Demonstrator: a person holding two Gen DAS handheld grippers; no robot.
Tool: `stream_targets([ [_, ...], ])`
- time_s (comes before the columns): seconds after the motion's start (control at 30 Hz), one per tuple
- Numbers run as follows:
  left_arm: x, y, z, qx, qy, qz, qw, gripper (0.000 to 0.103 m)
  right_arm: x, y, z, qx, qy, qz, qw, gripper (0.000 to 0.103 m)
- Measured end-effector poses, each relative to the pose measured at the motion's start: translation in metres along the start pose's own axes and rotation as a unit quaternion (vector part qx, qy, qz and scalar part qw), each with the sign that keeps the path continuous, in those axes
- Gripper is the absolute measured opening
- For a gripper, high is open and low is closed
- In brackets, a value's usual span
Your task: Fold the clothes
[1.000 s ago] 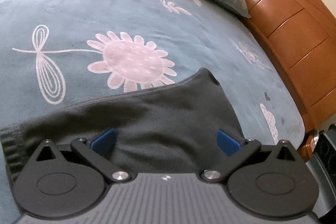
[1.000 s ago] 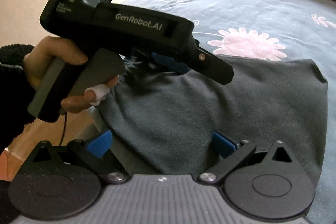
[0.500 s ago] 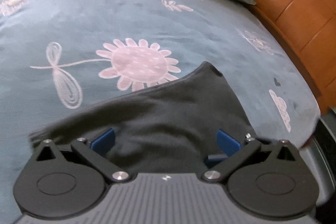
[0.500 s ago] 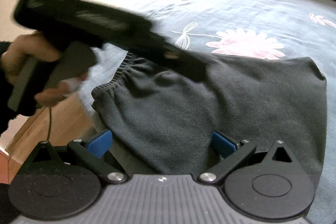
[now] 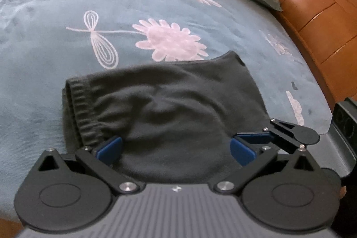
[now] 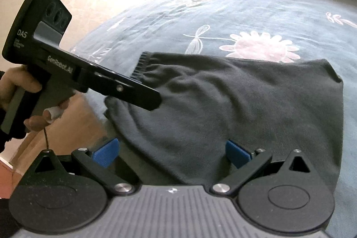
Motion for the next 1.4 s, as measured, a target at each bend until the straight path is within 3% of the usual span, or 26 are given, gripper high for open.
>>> stream_targets([
  [0.2, -0.015, -0.007, -0.005, -0.017, -0.009, 0.006, 0.9998, 0.102, -0.007, -0.006, 0.006, 0.019, 0.001, 0.007, 1.0, 0.103],
  [0.33, -0.024, -0.002, -0.002, -0.017, -0.023, 0.013, 0.9995, 0.102, -0.02, -0.002, -0.005, 0.0, 0.015, 0.024, 1.0, 0.103],
  [0.47, -0.013, -0.016, -0.014, -0.019, -0.004, -0.01, 0.9998, 0.102, -0.014, -0.034, -0.006, 0.004, 0.014, -0.008, 1.0, 0.103],
  [0.63, -0.015, -0.014, -0.014, -0.021, -0.003, -0.016, 0.9996, 0.102, -0.02, -0.057, -0.052, -0.052, 0.057, -0.034, 0.996, 0.103],
  [0.73, -0.025, 0.001, 0.001, -0.016, -0.035, -0.004, 0.9992, 0.102, -0.032, -0.053, -0.074, -0.038, 0.109, -0.028, 0.993, 0.103],
  [0.93, -0.005, -0.033, 0.006, -0.013, -0.028, -0.066, 0.9974, 0.102, -0.016, -0.077, -0.084, -0.018, 0.146, -0.056, 0.988, 0.103],
  [1.03, 0.003, -0.05, 0.029, -0.009, -0.058, -0.093, 0.9939, 0.102, -0.014, -0.086, -0.104, -0.015, 0.188, -0.067, 0.98, 0.103],
  [1.13, -0.005, -0.05, 0.063, -0.009, -0.124, -0.092, 0.988, 0.102, -0.017, -0.087, -0.119, -0.023, 0.216, -0.077, 0.973, 0.103],
  [1.23, -0.021, -0.041, 0.086, -0.027, -0.184, -0.08, 0.9793, 0.102, -0.022, -0.085, -0.127, -0.029, 0.228, -0.073, 0.971, 0.103],
  [1.4, -0.036, -0.022, 0.098, -0.066, -0.239, -0.069, 0.9663, 0.102, -0.023, -0.08, -0.13, -0.004, 0.25, -0.068, 0.966, 0.103],
])
Point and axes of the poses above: each gripper's, at about its wrist camera, not at the fingertips, and y roughly the way its jaws point, z to its left, x to its top, the point moved 10 cm from there along y, roughly the way its jaws point, and after that the axes turned 11 degrees about y, right-handed, at the moved point
